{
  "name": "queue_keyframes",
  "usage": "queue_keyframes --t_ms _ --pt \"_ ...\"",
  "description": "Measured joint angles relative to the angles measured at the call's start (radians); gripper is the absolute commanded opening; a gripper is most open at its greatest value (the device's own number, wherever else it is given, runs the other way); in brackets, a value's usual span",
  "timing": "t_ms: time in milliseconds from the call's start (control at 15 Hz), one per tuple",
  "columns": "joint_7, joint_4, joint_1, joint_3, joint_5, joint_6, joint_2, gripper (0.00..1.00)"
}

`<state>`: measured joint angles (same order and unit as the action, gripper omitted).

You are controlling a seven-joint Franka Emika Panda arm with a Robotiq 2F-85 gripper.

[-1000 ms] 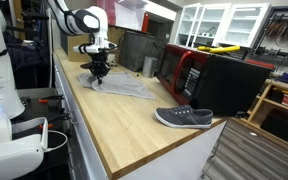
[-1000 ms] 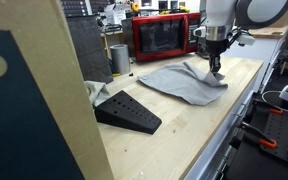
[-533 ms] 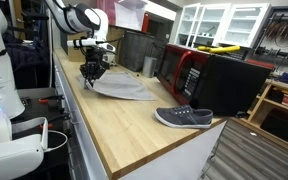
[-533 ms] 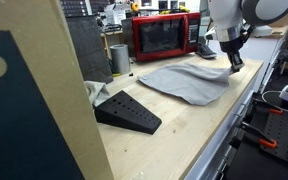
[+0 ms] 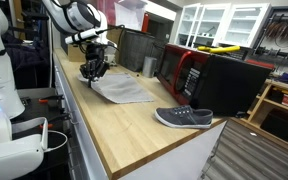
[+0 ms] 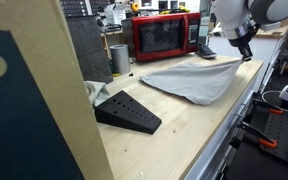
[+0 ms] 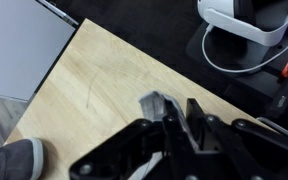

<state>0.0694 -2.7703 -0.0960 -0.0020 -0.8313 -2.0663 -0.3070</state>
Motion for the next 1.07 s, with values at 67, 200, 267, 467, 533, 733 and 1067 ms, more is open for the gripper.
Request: queue_keyframes --t_ms 67,200,267,467,533,733,1067 --pt "-0.009 0.0 0.0 -0.001 -0.015 0.002 -0.003 0.58" --pt "-0.017 0.0 0.002 -0.002 -0.021 0.002 -0.012 0.73" --pt "-0.017 0.001 0.004 -0.005 -0.017 -0.004 -0.019 0.8" --pt "-0.012 0.005 0.025 -0.03 0.049 -0.057 -0.048 0.99" --pt "-0.01 0.005 0.033 -0.038 0.084 -0.087 -0.057 1.0" --pt "-0.009 0.013 0.053 -0.054 0.212 -0.2 -0.076 1.0" --pt "-0.013 0.042 0.109 -0.04 0.494 -0.455 -0.027 0.75"
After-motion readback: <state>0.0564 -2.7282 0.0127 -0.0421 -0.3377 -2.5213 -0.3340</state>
